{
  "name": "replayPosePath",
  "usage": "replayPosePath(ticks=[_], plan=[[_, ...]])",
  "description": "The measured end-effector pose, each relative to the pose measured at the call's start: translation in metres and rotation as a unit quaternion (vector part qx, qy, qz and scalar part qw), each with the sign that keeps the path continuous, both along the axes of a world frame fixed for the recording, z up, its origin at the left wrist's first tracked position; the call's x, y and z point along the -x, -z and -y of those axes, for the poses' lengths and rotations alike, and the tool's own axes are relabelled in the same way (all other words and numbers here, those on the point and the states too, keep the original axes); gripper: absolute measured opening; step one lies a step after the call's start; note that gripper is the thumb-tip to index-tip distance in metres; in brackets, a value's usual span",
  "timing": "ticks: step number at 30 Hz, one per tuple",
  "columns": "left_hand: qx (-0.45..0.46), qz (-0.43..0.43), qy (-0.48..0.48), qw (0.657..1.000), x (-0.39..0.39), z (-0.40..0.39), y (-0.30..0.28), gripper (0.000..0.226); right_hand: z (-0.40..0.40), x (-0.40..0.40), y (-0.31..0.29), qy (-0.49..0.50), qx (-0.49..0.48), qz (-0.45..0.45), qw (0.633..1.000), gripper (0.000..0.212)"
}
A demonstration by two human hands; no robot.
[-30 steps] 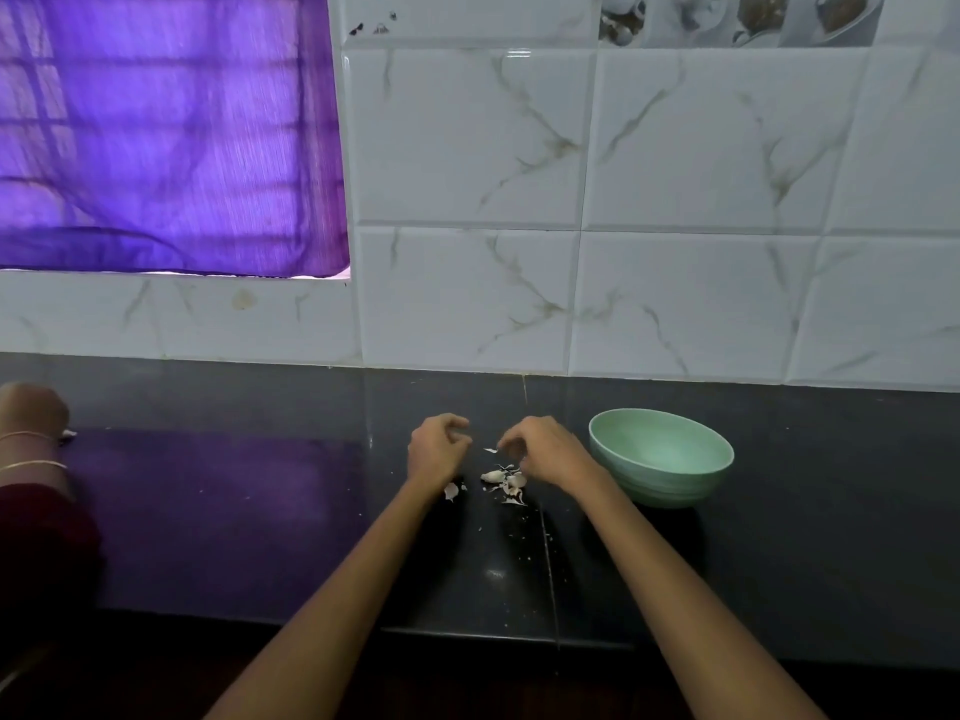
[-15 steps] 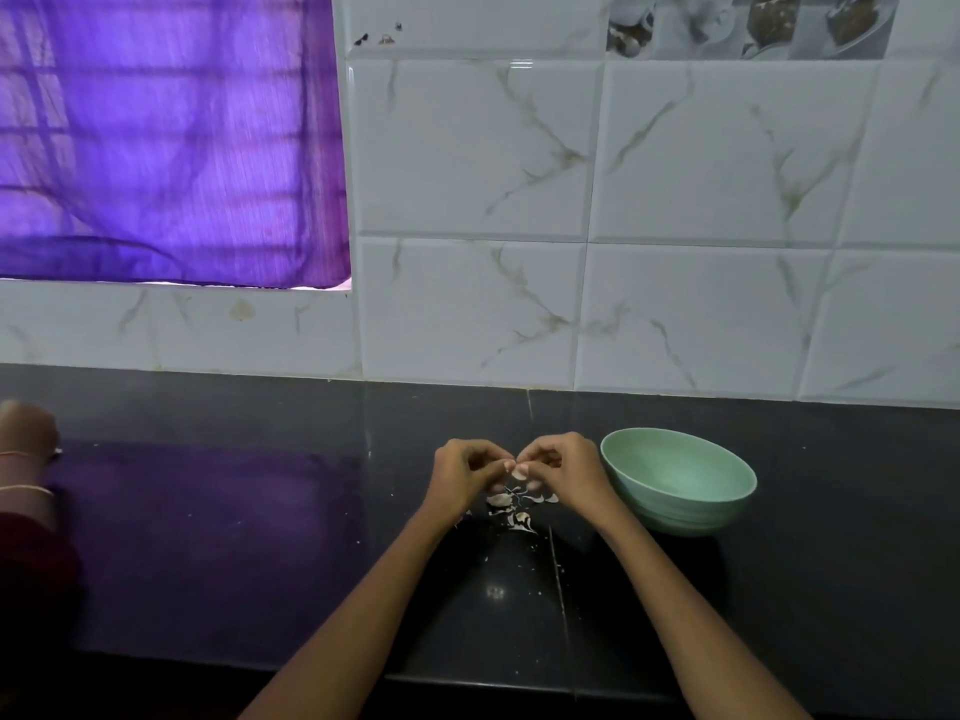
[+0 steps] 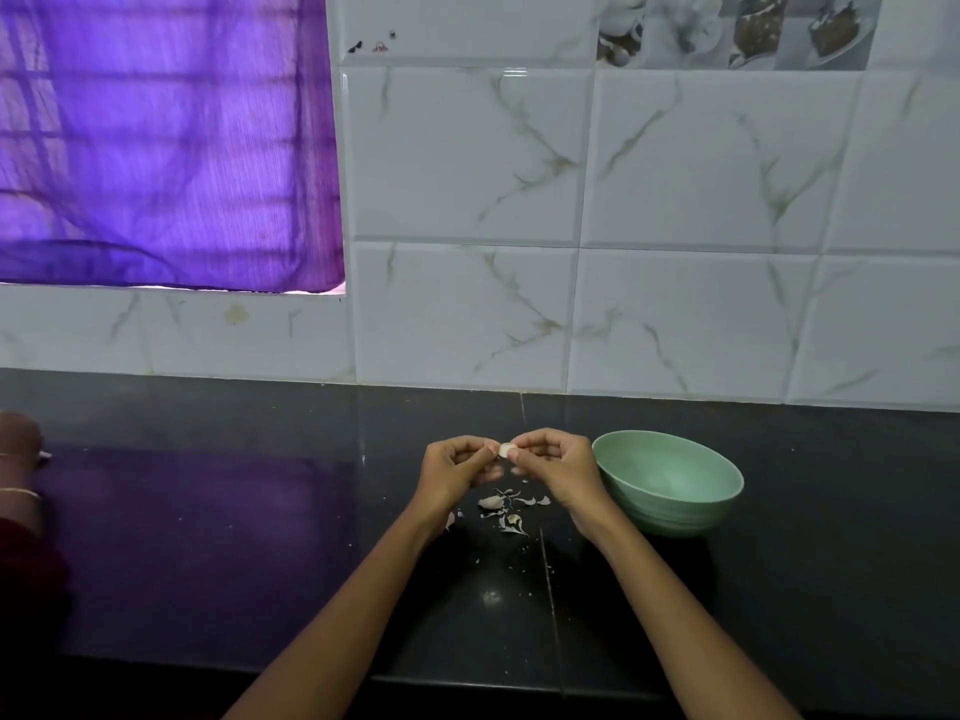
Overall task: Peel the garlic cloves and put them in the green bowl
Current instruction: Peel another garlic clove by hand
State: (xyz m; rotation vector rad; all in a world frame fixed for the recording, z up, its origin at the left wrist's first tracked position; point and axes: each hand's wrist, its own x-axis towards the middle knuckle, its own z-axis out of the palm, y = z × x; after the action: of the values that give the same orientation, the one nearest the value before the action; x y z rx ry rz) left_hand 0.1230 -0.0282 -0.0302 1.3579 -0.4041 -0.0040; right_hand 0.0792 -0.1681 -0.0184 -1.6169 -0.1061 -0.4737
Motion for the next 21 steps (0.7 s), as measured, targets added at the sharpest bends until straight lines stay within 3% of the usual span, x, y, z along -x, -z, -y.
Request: replayPosePath(ticks=[5, 11, 19, 21], plan=[[0.011, -0.022, 0.016, 1.000, 0.002, 0.000, -0.001, 0.008, 0.000, -0.001, 0.002, -0.018, 0.033, 0.019, 0.999, 0.020], [-0.012, -0.030, 0.063, 0.998, 0.002, -0.001, 0.000, 0.008, -0.001, 0.000, 0.002, -0.014, 0.005, 0.042, 0.999, 0.018], [-0.028, -0.018, -0.011, 0.999, -0.006, -0.006, 0.002, 0.013, 0.000, 0.001, 0.003, -0.006, -0.036, 0.030, 0.999, 0.013], [-0.078, 0.004, -0.023, 0.997, -0.009, -0.009, 0.007, 0.009, 0.000, 0.002, 0.003, -0.014, -0.027, 0.027, 0.999, 0.009]])
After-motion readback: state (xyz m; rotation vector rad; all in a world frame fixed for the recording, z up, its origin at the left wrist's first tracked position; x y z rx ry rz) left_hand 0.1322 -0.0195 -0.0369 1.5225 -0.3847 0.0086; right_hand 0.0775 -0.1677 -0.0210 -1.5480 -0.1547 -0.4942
